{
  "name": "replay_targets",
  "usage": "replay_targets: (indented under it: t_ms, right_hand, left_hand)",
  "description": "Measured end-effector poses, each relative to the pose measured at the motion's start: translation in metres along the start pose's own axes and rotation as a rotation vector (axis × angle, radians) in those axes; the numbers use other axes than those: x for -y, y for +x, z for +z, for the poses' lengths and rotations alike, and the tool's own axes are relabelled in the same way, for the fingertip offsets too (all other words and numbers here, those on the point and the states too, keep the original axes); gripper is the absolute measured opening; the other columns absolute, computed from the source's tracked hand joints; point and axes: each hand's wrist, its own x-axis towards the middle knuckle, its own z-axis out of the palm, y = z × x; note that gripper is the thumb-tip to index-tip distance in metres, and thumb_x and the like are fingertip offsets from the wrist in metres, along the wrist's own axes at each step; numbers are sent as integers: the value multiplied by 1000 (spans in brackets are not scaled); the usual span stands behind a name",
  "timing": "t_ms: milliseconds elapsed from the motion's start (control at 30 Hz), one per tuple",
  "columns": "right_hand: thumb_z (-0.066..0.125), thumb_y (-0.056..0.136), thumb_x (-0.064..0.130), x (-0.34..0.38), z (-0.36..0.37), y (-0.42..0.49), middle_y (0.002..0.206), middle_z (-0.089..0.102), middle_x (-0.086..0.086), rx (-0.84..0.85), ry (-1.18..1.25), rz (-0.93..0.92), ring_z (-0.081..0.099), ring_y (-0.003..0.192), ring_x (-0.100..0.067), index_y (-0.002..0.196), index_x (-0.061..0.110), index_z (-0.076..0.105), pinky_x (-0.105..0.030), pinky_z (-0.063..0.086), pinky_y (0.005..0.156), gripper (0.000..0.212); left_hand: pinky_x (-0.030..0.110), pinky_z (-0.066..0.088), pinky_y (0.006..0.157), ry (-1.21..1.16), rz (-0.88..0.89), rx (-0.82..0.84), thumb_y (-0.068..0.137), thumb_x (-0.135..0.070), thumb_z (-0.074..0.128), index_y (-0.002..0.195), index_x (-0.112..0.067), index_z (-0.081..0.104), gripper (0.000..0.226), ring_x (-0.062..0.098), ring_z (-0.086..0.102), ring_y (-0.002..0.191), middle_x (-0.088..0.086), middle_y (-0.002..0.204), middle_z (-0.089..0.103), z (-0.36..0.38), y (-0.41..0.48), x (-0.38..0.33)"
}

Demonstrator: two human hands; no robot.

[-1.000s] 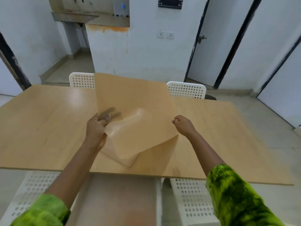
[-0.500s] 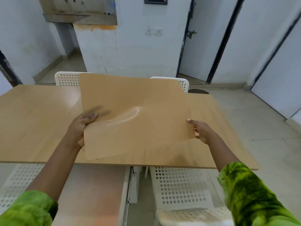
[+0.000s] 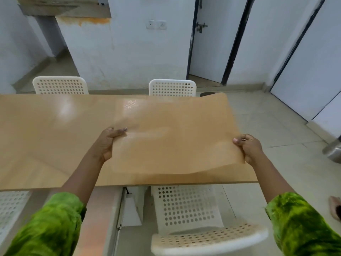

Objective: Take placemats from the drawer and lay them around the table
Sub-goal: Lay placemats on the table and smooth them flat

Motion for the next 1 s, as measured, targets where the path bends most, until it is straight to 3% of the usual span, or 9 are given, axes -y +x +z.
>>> replay_targets:
  t_ms: [33, 100, 200, 300, 400, 467, 633, 900, 1000]
  right_hand:
    - [62, 81, -2, -3, -9, 11, 76, 56, -1, -14, -2, 0, 50, 71, -16, 63, 16, 53, -26, 43, 61, 28]
    - [62, 82, -3, -9, -28, 33, 76, 56, -1, -13, -2, 18, 50, 71, -16, 64, 16, 53, -27, 44, 65, 27]
    - [62, 81, -3, -27, -55, 59, 76, 56, 1, -35, -57, 46, 50, 71, -14, 64, 16, 53, -29, 44, 69, 27]
    - [61, 83, -3, -45, -72, 73, 75, 56, 1, -43, -75, 71, 49, 70, -14, 66, 15, 54, -25, 43, 64, 25]
    - [59, 84, -2, -63, -80, 83, 77, 56, 0, -45, -106, 87, 50, 73, -16, 78, 9, 58, -24, 43, 64, 12]
    - [56, 86, -2, -70, -81, 88, 82, 58, -3, -36, -114, 90, 50, 78, -19, 89, 6, 59, -24, 43, 65, 9]
    - [53, 87, 0, -86, -78, 97, 100, 59, -8, -62, -233, 110, 51, 91, -23, 102, 3, 63, -39, 46, 88, 18]
    - [55, 87, 8, -96, -70, 95, 104, 60, -12, -151, -508, 74, 51, 89, -26, 103, -1, 61, -35, 42, 80, 19]
    - [55, 86, 10, -100, -69, 95, 115, 60, -17, -189, -607, 80, 56, 100, -33, 103, 0, 61, -31, 39, 75, 21]
  left_hand:
    - [20, 54, 48, 29, -11, -38, 74, -1, 62, 93, -7, 57, 21, 9, 66, 50, -2, 62, 72, 11, 8, 10]
    - [20, 56, 54, 72, -38, -106, 83, 8, 50, 103, -9, 57, 28, 10, 67, 59, -2, 70, 73, 29, 28, 34]
    - [29, 57, 62, 133, -114, -157, 81, 8, 53, 122, -9, 53, 44, 23, 63, 78, 7, 95, 68, 55, 43, 72]
    - [36, 54, 70, 217, -138, -317, 82, 8, 54, 119, -10, 56, 41, 25, 59, 79, 11, 100, 65, 76, 50, 106]
    - [40, 50, 85, 384, -146, -433, 84, 3, 56, 127, -12, 54, 46, 27, 59, 99, 14, 122, 61, 82, 57, 132]
    - [37, 47, 93, 454, -142, -498, 86, 3, 54, 134, -13, 47, 51, 29, 55, 113, 12, 130, 56, 87, 59, 140]
    - [25, 32, 100, 563, -113, -538, 89, 7, 47, 143, -8, 33, 57, 24, 37, 135, 12, 146, 40, 92, 65, 151]
    - [40, 32, 110, 791, -154, -495, 91, -5, 50, 145, -11, 30, 58, 28, 36, 135, 12, 149, 36, 79, 82, 154]
    - [40, 37, 101, 1009, -185, -460, 91, -10, 50, 142, -6, 33, 54, 33, 41, 128, 17, 144, 38, 80, 86, 155]
